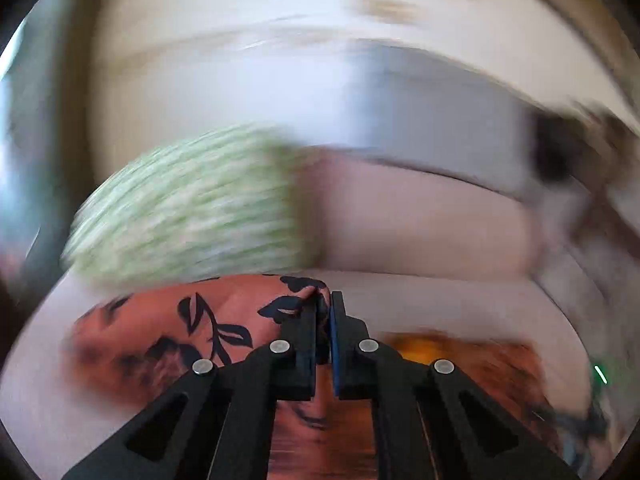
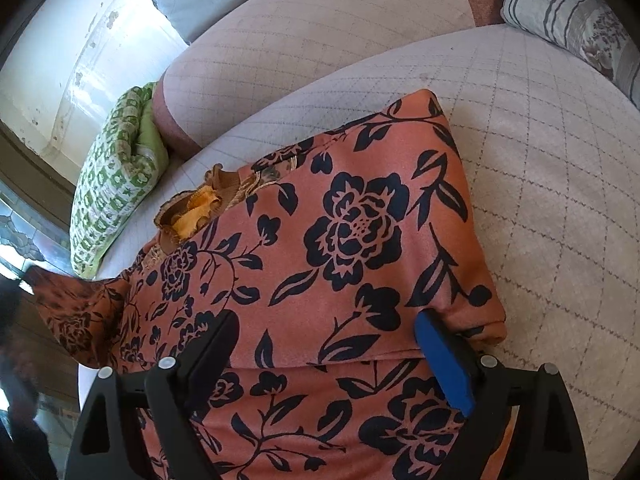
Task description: Fold small clothes
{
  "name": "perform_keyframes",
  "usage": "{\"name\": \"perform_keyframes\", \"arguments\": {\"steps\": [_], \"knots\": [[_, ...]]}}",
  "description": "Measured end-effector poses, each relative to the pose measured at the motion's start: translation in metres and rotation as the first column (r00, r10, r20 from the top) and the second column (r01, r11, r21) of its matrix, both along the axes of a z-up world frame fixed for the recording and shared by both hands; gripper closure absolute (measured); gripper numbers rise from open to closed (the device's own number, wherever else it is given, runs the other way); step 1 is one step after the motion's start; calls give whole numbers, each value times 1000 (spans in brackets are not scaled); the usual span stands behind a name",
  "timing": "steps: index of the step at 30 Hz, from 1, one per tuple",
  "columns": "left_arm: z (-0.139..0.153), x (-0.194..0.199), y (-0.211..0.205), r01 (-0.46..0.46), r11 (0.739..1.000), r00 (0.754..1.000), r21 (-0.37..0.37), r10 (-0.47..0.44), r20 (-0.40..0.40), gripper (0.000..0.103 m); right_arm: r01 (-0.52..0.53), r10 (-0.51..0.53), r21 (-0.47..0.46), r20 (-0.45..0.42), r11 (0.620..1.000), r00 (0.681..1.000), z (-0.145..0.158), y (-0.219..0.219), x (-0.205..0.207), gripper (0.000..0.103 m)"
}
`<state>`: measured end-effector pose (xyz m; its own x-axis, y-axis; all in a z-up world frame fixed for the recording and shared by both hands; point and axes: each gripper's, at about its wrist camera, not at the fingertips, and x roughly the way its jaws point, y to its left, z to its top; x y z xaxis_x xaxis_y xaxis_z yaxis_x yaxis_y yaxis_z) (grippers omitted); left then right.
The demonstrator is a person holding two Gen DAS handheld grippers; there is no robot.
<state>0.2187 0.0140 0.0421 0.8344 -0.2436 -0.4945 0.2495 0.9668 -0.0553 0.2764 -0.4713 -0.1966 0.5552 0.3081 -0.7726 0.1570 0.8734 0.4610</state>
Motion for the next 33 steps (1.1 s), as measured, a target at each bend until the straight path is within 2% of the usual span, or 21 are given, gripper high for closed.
{"name": "perform_keyframes", "arguments": {"steps": [1,3,4,5,7,8,11,12,15,16,18,21,23,24,26,27,28,29,30,31,33], "knots": [[-1,-6,-30,79,996,997,29,-79,-5,94,2,-2,8,0,1000,1000,1,-1,-1,11],[-34,-26,-112,284,953,958,109,-278,-70,85,11,-11,38,0,999,1000,2,-4,-4,11],[-56,-30,-136,353,927,931,127,-334,-148,61,18,-18,58,-2,998,1000,4,-7,-6,11],[-79,-31,-153,404,905,900,134,-366,-237,55,24,-24,75,-3,997,1000,5,-10,-9,11],[-130,-31,-162,435,891,840,133,-348,-415,54,35,-36,105,7,994,999,12,-18,-20,11],[-142,-33,-155,418,898,833,141,-316,-454,54,39,-40,103,10,994,999,16,-21,-25,11],[-147,-55,-104,333,938,850,96,-254,-462,53,38,-40,37,42,999,998,32,-29,-40,11],[-140,-69,-88,297,952,861,79,-231,-454,47,32,-32,3,57,999,998,39,-28,-43,11],[-125,-72,-15,92,995,932,51,-68,-356,32,-34,38,-44,98,998,994,54,-8,-42,11],[-123,-72,2,16,997,943,76,10,-333,32,-63,69,-64,104,996,992,58,3,-39,11],[-128,-62,31,-87,991,934,97,115,-337,33,-129,146,-133,122,983,982,66,34,-32,11],[-141,-48,58,-151,982,912,116,184,-367,33,-268,325,-324,138,907,935,75,99,-25,11],[-150,-41,61,-178,977,902,114,209,-377,33,-337,422,-476,81,812,903,71,146,-12,11],[-156,-39,62,-180,979,900,99,204,-384,33,-371,471,-555,41,744,881,64,172,-2,12],[-166,-30,61,-193,976,881,99,217,-421,35,-403,487,-643,-53,651,872,46,197,19,14],[-169,-28,58,-184,978,874,95,207,-440,56,-427,474,-671,-126,606,872,29,205,35,40],[-175,-24,57,-163,982,862,90,186,-472,85,-449,461,-658,-172,604,871,19,205,45,90],[-182,-21,60,-168,982,841,86,189,-507,86,-448,434,-641,-193,624,880,15,199,52,91],[-185,-21,65,-185,981,840,65,192,-507,86,-417,409,-608,-162,675,898,21,189,56,94],[-189,-17,69,-187,981,845,56,189,-500,86,-360,372,-549,-95,754,923,36,171,53,94],[-188,-22,70,-191,981,851,47,189,-490,86,-195,248,-451,60,871,967,67,126,35,94]]}}
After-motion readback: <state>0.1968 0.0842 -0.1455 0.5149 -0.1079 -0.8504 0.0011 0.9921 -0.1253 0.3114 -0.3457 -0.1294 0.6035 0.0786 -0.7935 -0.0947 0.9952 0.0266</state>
